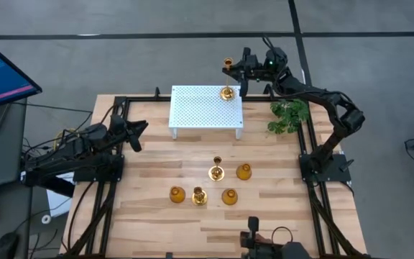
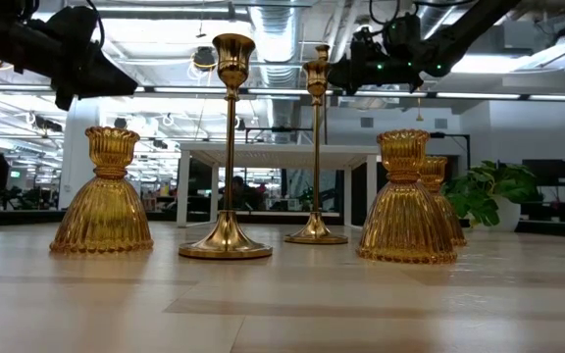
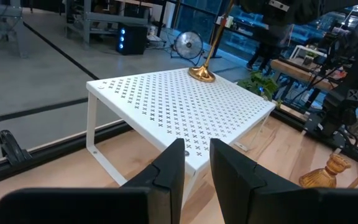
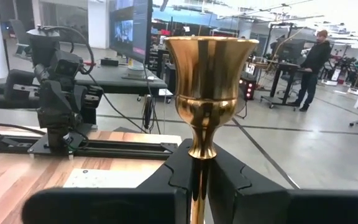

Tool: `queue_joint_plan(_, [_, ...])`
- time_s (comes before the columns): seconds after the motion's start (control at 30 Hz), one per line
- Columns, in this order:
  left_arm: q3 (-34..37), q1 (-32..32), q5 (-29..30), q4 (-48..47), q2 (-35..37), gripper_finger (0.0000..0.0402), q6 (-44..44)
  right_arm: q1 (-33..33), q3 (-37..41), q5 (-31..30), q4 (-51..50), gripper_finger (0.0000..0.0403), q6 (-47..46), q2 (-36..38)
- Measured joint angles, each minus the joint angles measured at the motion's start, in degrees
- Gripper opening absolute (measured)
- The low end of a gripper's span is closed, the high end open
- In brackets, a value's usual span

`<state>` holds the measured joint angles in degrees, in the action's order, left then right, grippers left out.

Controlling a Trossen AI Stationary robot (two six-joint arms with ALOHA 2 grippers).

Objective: Pick & Place candle stick holders
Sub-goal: Put the large gold candle holder on the shelf

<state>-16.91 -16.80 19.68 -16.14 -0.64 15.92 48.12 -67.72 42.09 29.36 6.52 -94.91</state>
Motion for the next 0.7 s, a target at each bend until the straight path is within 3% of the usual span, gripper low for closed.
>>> queue_joint_plan(0.7, [0.0,0.0,0.0,0.7,0.0,0.0076,0.0,0.1,0.0,1.6,0.3,0.0028,-2.1,-0.1])
